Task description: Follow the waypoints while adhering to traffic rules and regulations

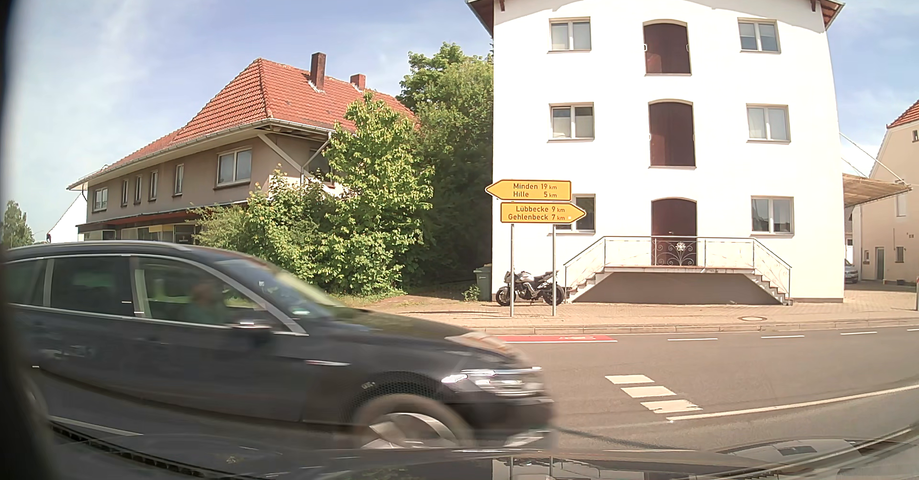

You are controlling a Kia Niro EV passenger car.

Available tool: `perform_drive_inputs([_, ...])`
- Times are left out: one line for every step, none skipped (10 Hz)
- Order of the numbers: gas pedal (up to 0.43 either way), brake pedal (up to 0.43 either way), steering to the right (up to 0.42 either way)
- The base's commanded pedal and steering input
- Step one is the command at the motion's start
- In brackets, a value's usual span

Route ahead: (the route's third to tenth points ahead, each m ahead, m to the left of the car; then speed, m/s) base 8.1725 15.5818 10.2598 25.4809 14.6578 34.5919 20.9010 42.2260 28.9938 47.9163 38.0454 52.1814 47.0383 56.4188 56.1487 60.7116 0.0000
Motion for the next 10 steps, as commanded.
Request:
perform_drive_inputs([0.0, 0.268, 0.015])
perform_drive_inputs([0.0, 0.268, 0.015])
perform_drive_inputs([0.0, 0.268, 0.015])
perform_drive_inputs([0.0, 0.268, 0.015])
perform_drive_inputs([0.0, 0.268, 0.015])
perform_drive_inputs([0.0, 0.268, 0.015])
perform_drive_inputs([0.0, 0.268, 0.015])
perform_drive_inputs([0.0, 0.232, 0.015])
perform_drive_inputs([0.0, 0.018, 0.015])
perform_drive_inputs([0.0, 0.0, 0.015])
